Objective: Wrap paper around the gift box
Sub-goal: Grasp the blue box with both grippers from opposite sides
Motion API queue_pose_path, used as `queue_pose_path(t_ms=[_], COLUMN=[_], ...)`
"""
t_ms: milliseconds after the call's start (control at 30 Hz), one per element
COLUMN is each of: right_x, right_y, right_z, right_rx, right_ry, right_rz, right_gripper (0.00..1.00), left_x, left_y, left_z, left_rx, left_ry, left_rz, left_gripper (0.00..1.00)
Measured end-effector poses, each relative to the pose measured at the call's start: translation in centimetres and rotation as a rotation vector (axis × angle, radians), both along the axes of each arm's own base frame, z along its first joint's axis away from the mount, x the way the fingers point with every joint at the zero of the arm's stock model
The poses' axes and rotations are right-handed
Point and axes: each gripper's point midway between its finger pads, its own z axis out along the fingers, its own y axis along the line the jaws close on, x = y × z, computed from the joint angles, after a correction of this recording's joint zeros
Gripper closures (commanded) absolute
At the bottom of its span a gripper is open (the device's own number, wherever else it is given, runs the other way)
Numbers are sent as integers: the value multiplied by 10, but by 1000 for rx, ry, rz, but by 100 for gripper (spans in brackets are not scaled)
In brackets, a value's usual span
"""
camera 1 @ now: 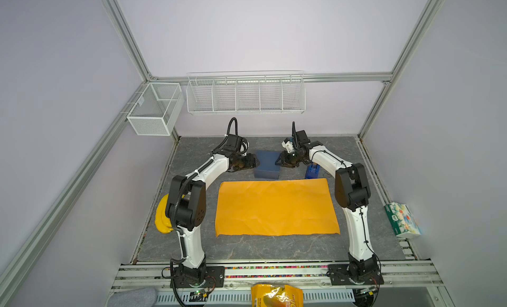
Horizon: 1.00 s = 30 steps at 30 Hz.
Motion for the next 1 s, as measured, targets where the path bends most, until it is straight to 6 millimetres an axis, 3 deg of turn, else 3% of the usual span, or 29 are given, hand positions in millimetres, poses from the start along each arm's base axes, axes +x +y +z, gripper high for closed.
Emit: queue_pose_path(t_ms=[100,267,533,1000], right_x=[-2,-5,8,9], right_y=[-3,-10,-20,-17], right_z=[0,1,11,11], right_rx=[-10,22,91,109], right_ry=[1,35,39,53], right_rz=[-2,-42,-117,-129], right_gripper=[51,51,58,73], left_x=[9,7,8,7], left_y=[-8,-19,-33,-28], left_z=[-7,-21,-15,-19], left_rx=[-18,-73,-175,-157], left_ry=[16,70,84,98], left_rz=[-16,-41,-53,-31], left_gripper=[31,38,48,38])
